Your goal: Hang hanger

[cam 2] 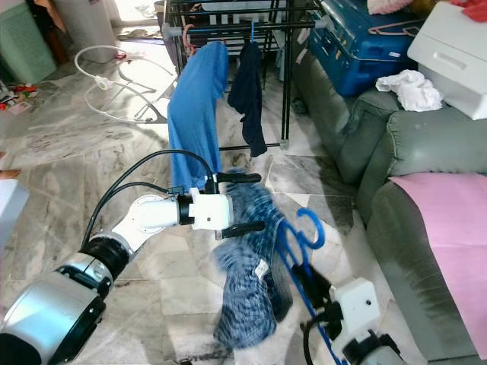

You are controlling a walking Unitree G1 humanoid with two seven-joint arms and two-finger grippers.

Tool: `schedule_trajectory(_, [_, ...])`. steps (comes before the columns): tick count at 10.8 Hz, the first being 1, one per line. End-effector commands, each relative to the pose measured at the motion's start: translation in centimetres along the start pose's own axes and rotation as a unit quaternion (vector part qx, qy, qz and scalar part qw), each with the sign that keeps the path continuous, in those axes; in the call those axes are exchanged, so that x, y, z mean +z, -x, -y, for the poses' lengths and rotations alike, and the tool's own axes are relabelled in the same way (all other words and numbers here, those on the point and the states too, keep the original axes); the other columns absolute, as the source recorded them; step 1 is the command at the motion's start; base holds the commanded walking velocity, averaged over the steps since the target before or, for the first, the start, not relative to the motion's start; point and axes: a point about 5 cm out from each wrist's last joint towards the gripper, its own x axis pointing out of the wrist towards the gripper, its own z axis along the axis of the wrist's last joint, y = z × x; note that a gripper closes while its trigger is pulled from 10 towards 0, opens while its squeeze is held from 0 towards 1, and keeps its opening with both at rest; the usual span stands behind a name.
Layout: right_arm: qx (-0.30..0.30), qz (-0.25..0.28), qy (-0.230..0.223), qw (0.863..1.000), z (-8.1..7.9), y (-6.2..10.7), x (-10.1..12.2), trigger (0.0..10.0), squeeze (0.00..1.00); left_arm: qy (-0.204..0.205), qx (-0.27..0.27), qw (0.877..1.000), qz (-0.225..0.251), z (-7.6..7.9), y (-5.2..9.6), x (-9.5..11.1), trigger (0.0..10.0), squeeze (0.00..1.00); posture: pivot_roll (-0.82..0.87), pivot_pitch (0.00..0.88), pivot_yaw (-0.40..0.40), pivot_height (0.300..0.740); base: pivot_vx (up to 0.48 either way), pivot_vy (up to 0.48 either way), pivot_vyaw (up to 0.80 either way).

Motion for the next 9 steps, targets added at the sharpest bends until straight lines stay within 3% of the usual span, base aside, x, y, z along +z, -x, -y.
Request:
schedule_trajectory(1, [0.024,0.009,-0.003,1.000,-0.4,0.0,0.5,0.0,0.00,-0.019,-0.012,1.000,-0.005,-0.1,0.0,0.1,10.0,1.00,-0.09,0.066,0.033,0.740,0.000,0.000,0.00])
schedule_trajectory(6, [0.078,-0.011,-0.005,0.997,-0.8,0.4,0.6,0.0,0.00,-0.081,-0.128,0.988,-0.030,1.3,0.8,-0.5,10.0,1.00,-0.09,0.062,0.035,0.740,0.000,0.000,0.00])
schedule_trajectory(7, [0.081,-0.018,-0.003,0.997,-0.7,0.6,0.4,0.0,0.00,-0.085,-0.149,0.984,-0.041,1.3,0.8,-0.7,10.0,0.91,-0.09,0.063,0.036,0.740,0.000,0.000,0.00])
schedule_trajectory(8, [0.091,-0.022,-0.004,0.996,-0.9,0.8,0.5,0.0,0.00,-0.091,-0.176,0.978,-0.064,1.4,0.9,-1.0,10.0,0.00,-0.09,0.064,0.038,0.740,0.000,0.000,0.00])
schedule_trajectory(9, [0.100,-0.024,-0.004,0.995,-1.1,0.9,0.6,0.0,0.00,-0.093,-0.197,0.972,-0.083,1.5,1.0,-1.4,10.0,0.00,-0.09,0.065,0.037,0.740,0.000,0.000,0.00])
